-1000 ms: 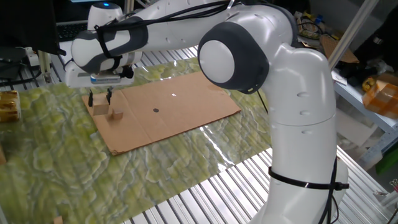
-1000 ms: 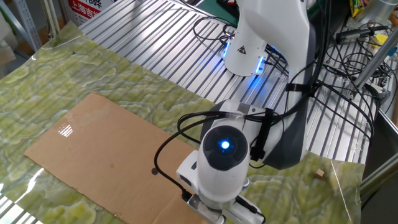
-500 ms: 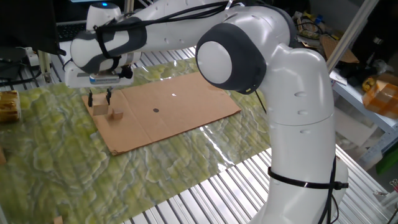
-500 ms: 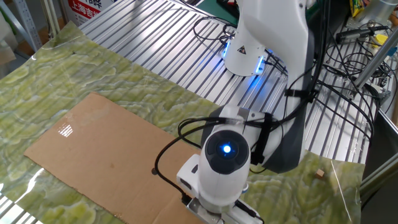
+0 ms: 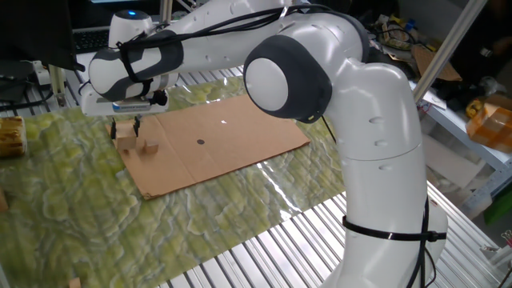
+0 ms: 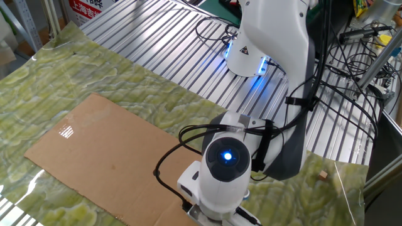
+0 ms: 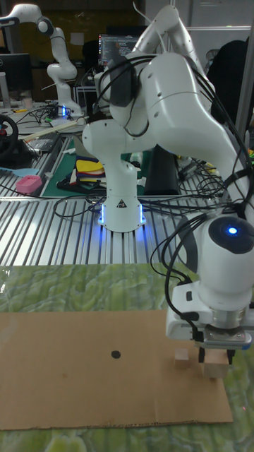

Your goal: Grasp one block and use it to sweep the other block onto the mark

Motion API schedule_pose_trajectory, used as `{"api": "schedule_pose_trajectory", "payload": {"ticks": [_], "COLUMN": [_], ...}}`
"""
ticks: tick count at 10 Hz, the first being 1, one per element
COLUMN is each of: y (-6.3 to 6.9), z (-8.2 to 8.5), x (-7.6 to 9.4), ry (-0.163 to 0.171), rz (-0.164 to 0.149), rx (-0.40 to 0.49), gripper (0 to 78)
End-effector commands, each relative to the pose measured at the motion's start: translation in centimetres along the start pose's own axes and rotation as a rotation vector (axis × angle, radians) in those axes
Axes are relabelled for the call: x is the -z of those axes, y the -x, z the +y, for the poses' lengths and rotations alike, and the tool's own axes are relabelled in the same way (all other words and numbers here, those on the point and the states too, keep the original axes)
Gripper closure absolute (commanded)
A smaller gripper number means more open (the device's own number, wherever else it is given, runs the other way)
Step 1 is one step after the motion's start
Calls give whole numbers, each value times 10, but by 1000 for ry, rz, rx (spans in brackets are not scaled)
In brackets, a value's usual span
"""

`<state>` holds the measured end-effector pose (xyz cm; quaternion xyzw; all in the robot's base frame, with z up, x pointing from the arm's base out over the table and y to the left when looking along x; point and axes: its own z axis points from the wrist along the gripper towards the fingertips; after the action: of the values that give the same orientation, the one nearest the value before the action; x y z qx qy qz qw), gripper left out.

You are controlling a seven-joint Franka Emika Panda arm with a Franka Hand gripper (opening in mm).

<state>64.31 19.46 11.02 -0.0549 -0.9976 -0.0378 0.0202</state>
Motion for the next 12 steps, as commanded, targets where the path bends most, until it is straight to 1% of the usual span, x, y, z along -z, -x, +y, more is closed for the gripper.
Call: {"api": "schedule_pose_trajectory", "payload": {"ticks": [1,4,8,9,10,12], "y": [1,-6,-8,-8,-9,-8], "z": [-3,-5,-6,-7,-9,-19], "x": [-1,-2,-1,2,3,1], "ry": [-15,-52,-61,-63,-74,-73], "rz": [23,26,38,47,49,50], "rx": [-27,-38,-37,-38,-35,-19], "gripper": [764,764,764,764,764,764]}}
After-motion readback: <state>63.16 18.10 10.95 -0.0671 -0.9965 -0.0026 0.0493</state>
